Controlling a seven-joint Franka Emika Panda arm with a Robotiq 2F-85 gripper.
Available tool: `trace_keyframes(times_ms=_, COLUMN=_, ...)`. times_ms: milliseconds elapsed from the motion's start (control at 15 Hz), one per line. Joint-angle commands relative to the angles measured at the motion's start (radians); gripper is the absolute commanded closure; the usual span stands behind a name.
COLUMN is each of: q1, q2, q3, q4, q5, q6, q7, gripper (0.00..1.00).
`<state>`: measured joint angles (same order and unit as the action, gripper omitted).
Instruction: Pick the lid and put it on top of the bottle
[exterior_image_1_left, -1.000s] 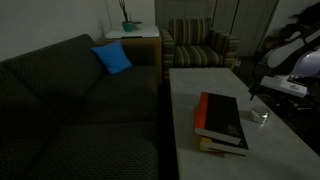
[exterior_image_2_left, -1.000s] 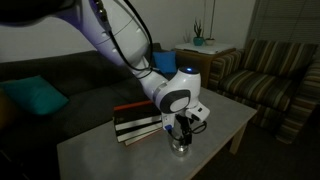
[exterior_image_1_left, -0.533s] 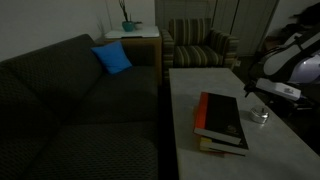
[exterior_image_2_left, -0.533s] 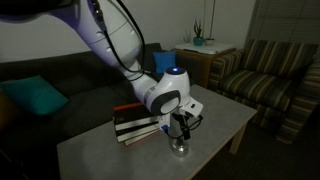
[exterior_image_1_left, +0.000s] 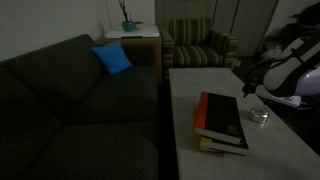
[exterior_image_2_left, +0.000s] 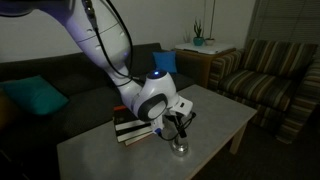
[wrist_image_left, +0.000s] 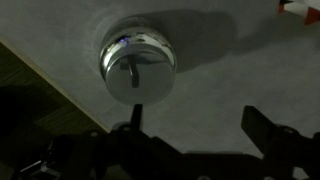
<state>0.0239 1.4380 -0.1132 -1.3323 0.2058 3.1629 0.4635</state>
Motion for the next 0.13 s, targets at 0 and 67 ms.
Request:
trace_keyframes(times_ms=0, q1=0.035, q2=-0.052, q3=-0.031, q4=-0.109, q5=0.008, q6=0.065, q7=0.005, gripper=0.00)
trace_keyframes(times_ms=67, q1=0.041, q2=-0.053, q3=-0.037, q4=-0.117, q5=0.009, q6=0.079, q7=0.006, gripper=0.00)
